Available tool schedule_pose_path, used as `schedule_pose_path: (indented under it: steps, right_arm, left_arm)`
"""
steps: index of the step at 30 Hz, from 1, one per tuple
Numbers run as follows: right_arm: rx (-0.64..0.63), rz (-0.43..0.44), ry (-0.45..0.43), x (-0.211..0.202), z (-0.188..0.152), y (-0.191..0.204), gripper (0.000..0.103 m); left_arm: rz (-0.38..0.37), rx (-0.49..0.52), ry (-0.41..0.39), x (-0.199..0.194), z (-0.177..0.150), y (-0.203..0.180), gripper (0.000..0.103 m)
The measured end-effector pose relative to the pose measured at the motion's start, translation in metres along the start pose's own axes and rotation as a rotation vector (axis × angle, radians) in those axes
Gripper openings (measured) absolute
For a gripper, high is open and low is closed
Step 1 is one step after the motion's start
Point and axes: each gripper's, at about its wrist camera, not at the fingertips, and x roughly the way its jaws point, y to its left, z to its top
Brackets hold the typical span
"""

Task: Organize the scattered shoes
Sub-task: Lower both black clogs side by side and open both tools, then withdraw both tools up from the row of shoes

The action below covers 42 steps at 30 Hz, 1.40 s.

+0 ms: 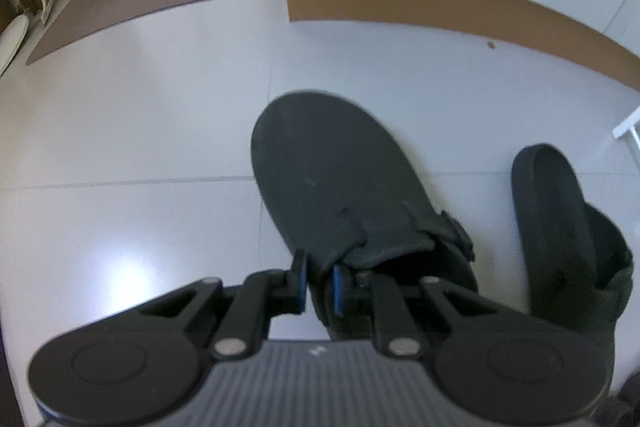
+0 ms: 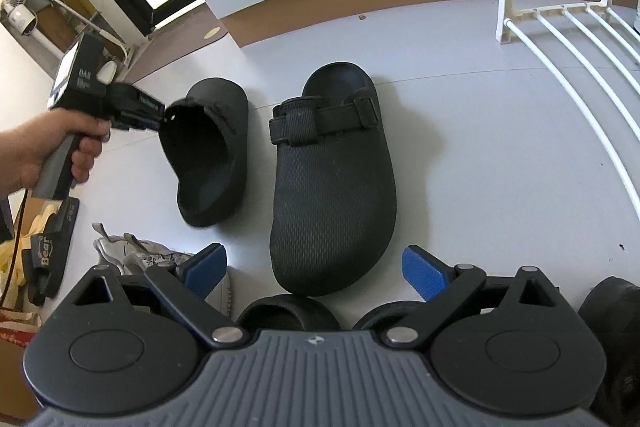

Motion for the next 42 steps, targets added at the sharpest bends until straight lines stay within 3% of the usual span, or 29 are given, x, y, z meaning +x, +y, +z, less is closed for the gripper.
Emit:
schedule_pose_path:
  steps: [4,8,15,21,24,29,36,38,42]
  right_arm:
    - [-0.018,0.009,-0.001,0.0,0.001,0.008,0.098]
    - [-0.006,0.011,-0.009,-0.002,0.009,0.016,0.098]
    - [-0.002,0.029,-0.058,-0.017,0.039,0.04,0.098]
    - [-0.011,0.01,-0.071,-0.06,0.07,0.067,0.098]
    - [-0.017,-0.004,-0.05,-0.083,0.081,0.085,0.098]
    - [-0.237,-0.102,-0.013,-0.13,0.1,0.138,0.098]
    - [-0.149,-0.126,-0.009,-0.189,0.118,0.178,0.098]
    - [-0.127,-0.137,-0.039,-0.21,0.113,0.185,0.098]
    - [-0.018,-0.095,-0.107,-0.24,0.089,0.187,0.098]
  left_arm:
    - [0.011,0.0,0.008,-0.007,0.0,0.0,0.024]
    - [0.035,0.003,-0.01,-0.027,-0.004,-0.002,0.05]
    - [-0.008,-0.102,-0.038,-0.077,-0.012,0.012,0.057]
    - [-0.032,-0.182,-0.056,-0.146,-0.022,0.027,0.059]
    - [-0.036,-0.171,-0.045,-0.188,-0.03,0.03,0.061]
    - [-0.03,-0.161,-0.059,-0.224,-0.046,0.031,0.062]
    - [-0.073,-0.186,-0.077,-0.301,-0.081,0.039,0.062]
    - [-0.087,-0.22,-0.099,-0.327,-0.09,0.047,0.074]
    - [-0.122,-0.196,-0.147,-0.363,-0.105,0.054,0.076]
